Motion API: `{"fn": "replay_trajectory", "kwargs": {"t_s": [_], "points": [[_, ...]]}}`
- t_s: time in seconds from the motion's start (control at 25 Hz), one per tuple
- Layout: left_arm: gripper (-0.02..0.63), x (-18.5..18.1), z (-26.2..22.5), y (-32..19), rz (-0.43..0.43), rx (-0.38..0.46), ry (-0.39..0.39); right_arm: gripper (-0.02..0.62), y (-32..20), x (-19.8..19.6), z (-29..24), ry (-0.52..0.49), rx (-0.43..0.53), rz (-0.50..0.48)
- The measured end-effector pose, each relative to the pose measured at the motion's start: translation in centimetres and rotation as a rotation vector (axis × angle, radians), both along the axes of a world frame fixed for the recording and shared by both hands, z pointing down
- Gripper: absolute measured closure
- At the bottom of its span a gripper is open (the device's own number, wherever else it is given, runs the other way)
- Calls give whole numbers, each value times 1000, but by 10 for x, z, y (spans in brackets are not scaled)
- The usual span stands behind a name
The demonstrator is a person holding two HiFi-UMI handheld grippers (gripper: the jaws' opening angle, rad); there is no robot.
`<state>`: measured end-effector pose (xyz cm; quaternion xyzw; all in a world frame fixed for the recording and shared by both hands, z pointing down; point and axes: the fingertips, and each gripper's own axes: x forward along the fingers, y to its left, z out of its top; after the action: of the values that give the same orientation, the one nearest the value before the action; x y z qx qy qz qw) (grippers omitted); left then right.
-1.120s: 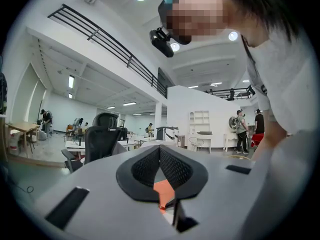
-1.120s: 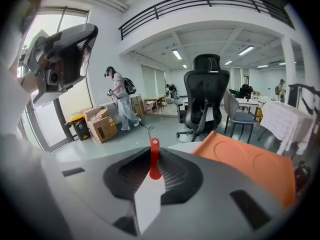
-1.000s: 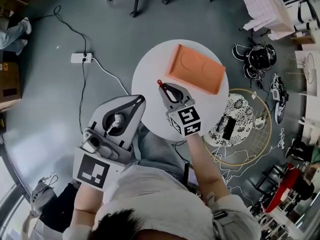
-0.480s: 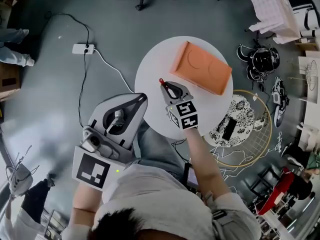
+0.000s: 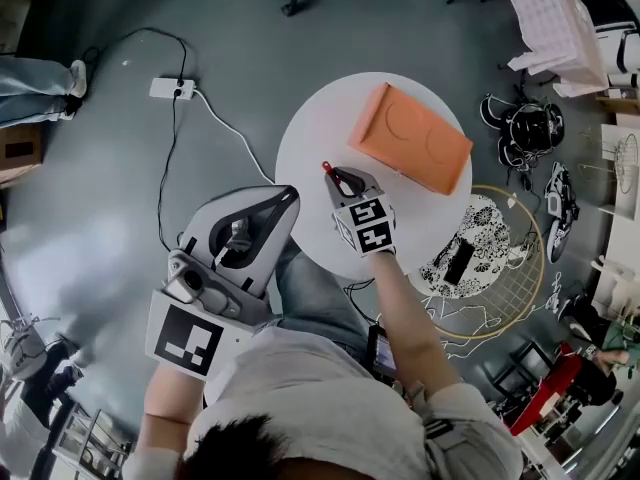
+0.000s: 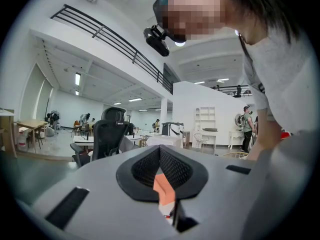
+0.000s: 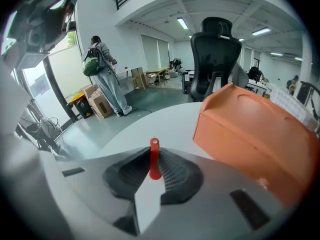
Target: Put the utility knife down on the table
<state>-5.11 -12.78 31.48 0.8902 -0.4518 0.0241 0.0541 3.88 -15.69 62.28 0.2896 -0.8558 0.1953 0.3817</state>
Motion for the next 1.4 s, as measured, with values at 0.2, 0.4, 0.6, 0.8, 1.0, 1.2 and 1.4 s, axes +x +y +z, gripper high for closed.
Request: {"fn": "replay_trajectory", "kwargs": {"t_s": [0.2, 0.4, 0.6, 0.8, 1.0, 1.2, 1.4], "points": [[595, -2, 1, -1, -11, -6, -1, 536, 2, 2, 6, 23, -17, -9], [595, -2, 4, 0, -15, -12, -3, 535, 4, 3, 12, 37, -20, -16], [595, -5, 5, 0, -17, -14, -6, 534, 4, 2, 13, 43, -19, -16], [595, -4, 4, -1, -12, -17, -6, 532, 5, 2, 11, 29, -39, -19], [595, -4, 2, 0, 5, -12, -9, 532, 1, 0, -1, 14, 0, -1], [595, -1, -2, 2, 40, 0, -4, 578, -3, 0, -26, -19, 65, 41], [595, 4, -8, 3, 100, 19, -3, 586, -7, -3, -58, -72, 124, 90]]}}
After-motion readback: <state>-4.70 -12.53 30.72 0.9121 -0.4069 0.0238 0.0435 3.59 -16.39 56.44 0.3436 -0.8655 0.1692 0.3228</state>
